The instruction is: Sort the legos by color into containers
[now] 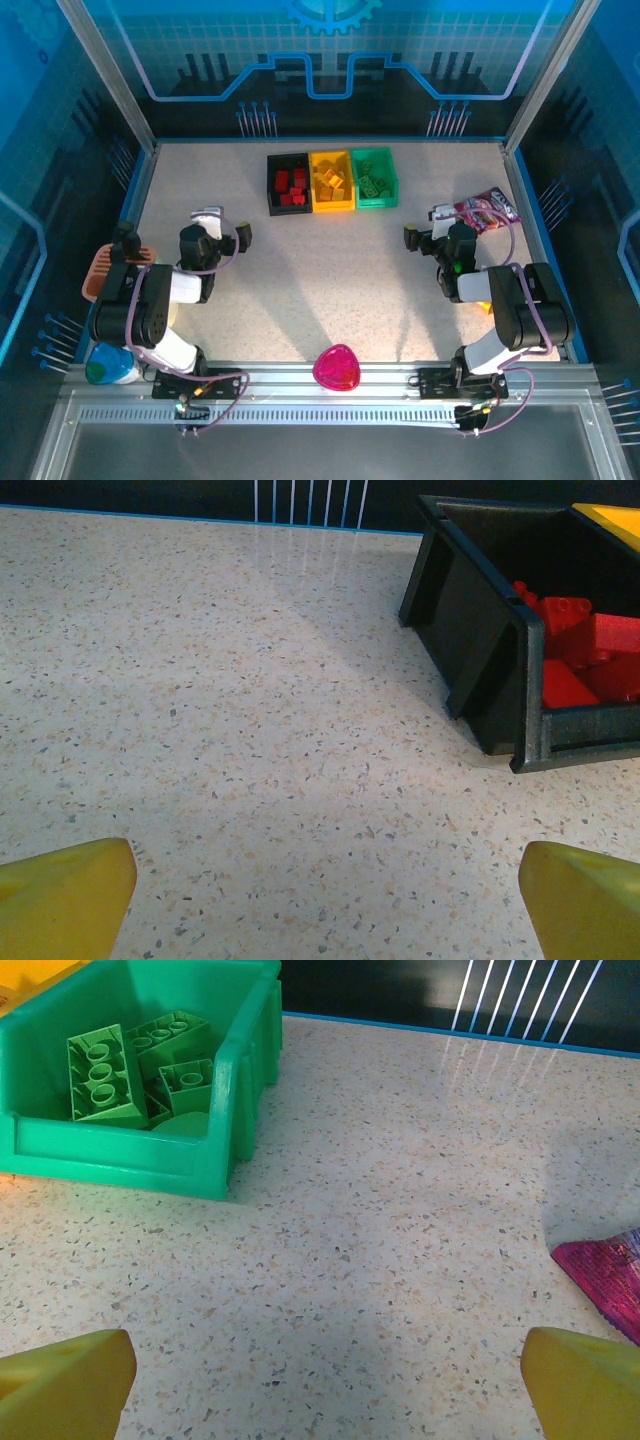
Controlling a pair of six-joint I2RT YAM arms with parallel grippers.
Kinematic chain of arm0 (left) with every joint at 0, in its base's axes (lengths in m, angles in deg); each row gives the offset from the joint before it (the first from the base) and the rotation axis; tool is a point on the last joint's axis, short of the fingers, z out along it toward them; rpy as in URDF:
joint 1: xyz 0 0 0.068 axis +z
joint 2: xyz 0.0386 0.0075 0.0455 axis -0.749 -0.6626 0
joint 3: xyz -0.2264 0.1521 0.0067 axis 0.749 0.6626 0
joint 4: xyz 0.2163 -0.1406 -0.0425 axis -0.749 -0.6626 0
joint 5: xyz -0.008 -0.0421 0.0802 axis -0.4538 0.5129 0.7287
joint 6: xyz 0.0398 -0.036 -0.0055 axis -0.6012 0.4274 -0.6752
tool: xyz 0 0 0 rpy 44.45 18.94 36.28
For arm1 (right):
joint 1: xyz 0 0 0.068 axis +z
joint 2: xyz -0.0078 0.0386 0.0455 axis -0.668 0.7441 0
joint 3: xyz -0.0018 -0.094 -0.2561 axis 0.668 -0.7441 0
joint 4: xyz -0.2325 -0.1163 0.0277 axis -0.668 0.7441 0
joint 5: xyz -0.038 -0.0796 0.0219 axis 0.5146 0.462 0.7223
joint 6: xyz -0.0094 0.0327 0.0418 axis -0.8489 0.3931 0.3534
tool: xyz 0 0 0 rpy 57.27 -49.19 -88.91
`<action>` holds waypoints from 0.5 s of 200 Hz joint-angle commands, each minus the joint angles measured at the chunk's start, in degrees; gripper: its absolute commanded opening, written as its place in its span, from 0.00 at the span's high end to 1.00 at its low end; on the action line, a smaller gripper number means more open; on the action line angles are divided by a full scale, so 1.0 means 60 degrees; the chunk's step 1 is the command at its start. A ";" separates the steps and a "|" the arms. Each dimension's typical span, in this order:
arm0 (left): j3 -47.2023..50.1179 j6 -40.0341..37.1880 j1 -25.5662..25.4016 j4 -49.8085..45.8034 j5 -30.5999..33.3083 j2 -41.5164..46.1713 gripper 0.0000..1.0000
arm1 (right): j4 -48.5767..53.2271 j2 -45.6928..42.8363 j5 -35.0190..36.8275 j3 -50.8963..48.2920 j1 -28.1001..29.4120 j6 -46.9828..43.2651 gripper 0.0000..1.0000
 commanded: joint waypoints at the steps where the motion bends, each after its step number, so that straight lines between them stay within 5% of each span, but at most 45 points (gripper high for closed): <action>1: -0.0146 0.0075 0.0018 0.0002 -0.0029 0.0162 0.01 | -0.0032 -0.0081 0.0029 0.0157 0.0105 -0.0014 0.00; 100: -0.0156 0.0009 -0.0037 -0.0039 -0.0051 0.0163 0.01 | -0.0028 -0.0082 0.0029 0.0157 0.0103 -0.0016 0.00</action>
